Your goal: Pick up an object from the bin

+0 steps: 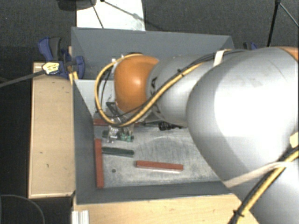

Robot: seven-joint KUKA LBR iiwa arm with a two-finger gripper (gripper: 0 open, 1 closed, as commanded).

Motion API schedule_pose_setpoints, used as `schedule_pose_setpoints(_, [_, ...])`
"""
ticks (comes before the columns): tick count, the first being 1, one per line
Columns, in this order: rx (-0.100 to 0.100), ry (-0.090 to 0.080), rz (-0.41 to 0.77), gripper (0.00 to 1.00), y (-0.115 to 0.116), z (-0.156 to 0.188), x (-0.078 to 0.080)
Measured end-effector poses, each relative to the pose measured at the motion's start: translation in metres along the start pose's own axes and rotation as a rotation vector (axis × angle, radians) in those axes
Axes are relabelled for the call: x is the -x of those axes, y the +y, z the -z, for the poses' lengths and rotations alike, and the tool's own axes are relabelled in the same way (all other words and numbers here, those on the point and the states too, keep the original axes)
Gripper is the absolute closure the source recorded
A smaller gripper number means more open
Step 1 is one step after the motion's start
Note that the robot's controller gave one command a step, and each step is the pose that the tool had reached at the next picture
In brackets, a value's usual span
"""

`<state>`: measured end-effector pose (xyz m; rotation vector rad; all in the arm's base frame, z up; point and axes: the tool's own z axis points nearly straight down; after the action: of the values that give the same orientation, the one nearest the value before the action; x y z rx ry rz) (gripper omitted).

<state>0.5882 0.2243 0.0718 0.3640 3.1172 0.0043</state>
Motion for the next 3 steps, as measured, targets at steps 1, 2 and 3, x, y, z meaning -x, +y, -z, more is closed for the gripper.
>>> schedule_pose_setpoints(1, [0.0, 0.0, -0.001, 1.0, 0.0, 0.0, 0.0])
schedule_pose_setpoints(2, [-0.006, 0.006, 0.03, 1.0, 0.004, 0.053, -0.006])
schedule_pose_setpoints(3, [0.004, -0.008, 0.035, 1.0, -0.013, 0.074, 0.001])
